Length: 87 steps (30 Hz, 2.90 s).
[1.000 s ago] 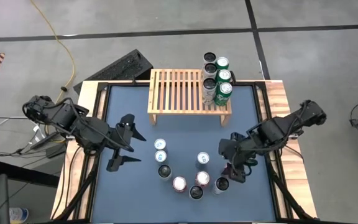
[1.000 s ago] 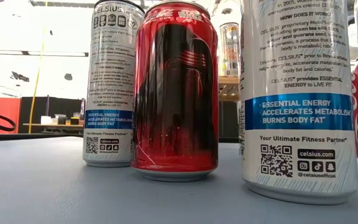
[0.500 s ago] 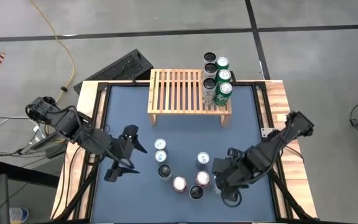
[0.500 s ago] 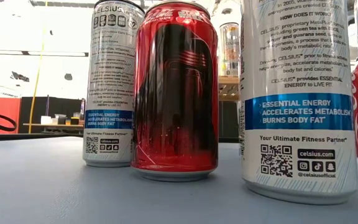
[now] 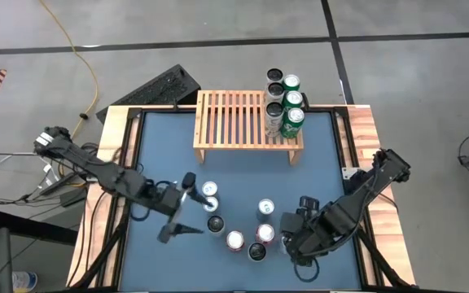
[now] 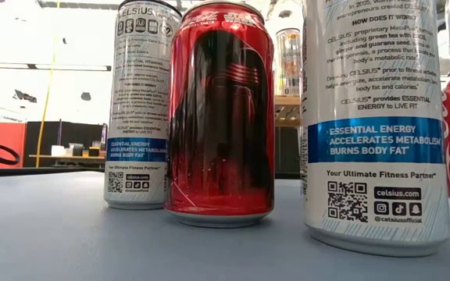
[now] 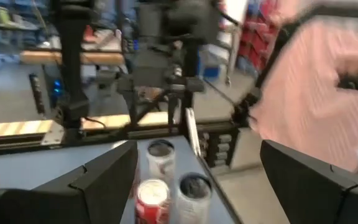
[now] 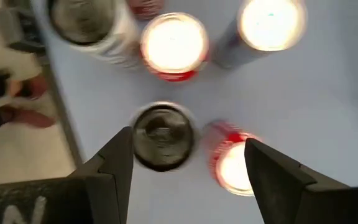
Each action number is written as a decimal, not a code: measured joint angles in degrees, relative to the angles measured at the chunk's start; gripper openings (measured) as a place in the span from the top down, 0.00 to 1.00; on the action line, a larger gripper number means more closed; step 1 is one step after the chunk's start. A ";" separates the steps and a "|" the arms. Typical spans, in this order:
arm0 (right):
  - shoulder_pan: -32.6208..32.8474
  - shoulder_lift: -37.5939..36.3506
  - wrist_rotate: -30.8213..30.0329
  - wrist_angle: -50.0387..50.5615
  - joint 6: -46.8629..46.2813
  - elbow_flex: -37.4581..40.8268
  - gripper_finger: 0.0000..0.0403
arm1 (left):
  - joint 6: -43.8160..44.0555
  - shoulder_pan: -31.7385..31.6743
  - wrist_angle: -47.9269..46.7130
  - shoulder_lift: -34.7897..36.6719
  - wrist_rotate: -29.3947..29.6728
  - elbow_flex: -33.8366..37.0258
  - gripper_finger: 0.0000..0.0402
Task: Place canned beverage on shelf
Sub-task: Put the left white-blue soda can on the shelf
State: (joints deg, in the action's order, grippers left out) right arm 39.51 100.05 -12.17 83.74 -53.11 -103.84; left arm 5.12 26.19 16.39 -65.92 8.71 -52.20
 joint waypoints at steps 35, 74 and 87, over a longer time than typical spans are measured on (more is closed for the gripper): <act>10.58 -0.62 -13.74 -4.77 -16.44 8.87 0.39 | 18.62 7.29 -18.73 -22.88 27.77 -6.57 0.19; 8.70 -0.31 -24.54 -8.69 -9.95 8.87 0.39 | 13.54 14.07 -16.00 -8.76 7.84 -6.45 0.41; 3.24 -0.32 -25.56 -14.24 -6.81 8.87 0.39 | -4.50 5.58 -25.03 13.25 8.30 -11.98 0.41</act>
State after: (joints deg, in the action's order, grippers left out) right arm 42.76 99.73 -37.74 69.50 -59.92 -94.98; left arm 0.63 31.77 -8.64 -52.68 17.02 -64.18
